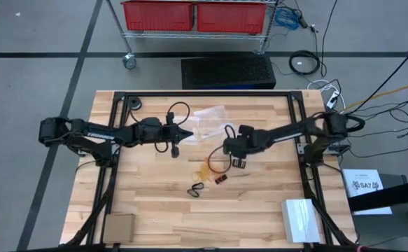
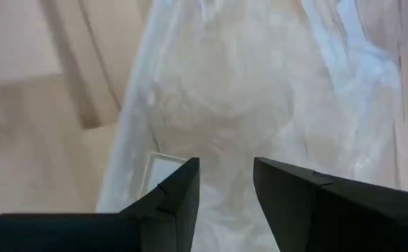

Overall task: Sort rubber bands
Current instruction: Open the right transparent zip lock bag

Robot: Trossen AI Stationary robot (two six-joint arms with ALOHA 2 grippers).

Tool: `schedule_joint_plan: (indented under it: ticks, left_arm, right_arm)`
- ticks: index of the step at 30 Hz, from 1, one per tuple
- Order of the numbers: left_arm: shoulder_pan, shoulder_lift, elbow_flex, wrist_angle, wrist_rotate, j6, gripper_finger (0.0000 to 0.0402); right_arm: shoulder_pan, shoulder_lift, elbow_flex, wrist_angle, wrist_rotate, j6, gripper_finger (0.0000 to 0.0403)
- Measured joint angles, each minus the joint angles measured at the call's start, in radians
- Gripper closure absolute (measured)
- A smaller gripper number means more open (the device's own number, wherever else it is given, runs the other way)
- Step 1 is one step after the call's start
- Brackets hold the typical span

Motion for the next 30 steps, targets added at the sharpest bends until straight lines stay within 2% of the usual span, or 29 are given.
schedule_joint_plan:
  ticks: [3,6,12,19,23,28,30]
  left_arm:
    - [0.0,0.0,0.0,0.0,-0.002,0.0,0.0391]
    - [0.0,0.0,0.0,-0.001,-0.002,0.0,0.0391]
    - [0.0,0.0,0.0,-0.005,-0.003,-0.006,0.0391]
    - [0.0,0.0,0.0,-0.004,-0.003,-0.006,0.0391]
    - [0.0,0.0,0.0,-0.005,-0.005,0.0,0.0391]
    - [0.0,0.0,0.0,-0.004,-0.007,0.001,0.0391]
    - [0.0,0.0,0.0,-0.001,-0.007,0.002,0.0391]
  right_arm:
    - [0.007,-0.045,0.0,0.057,-0.081,0.025,0.0273]
    - [0.056,-0.034,0.001,0.113,-0.094,0.081,0.0273]
    - [0.13,0.063,0.0,0.132,0.051,0.202,0.0265]
    - [0.099,0.139,0.003,0.138,0.062,0.267,0.0267]
    - [0.076,0.158,0.005,0.137,0.046,0.266,0.0299]
    - [0.058,0.152,0.004,0.138,-0.009,0.203,0.0387]
    - [0.056,0.137,0.003,0.136,-0.035,0.194,0.0393]
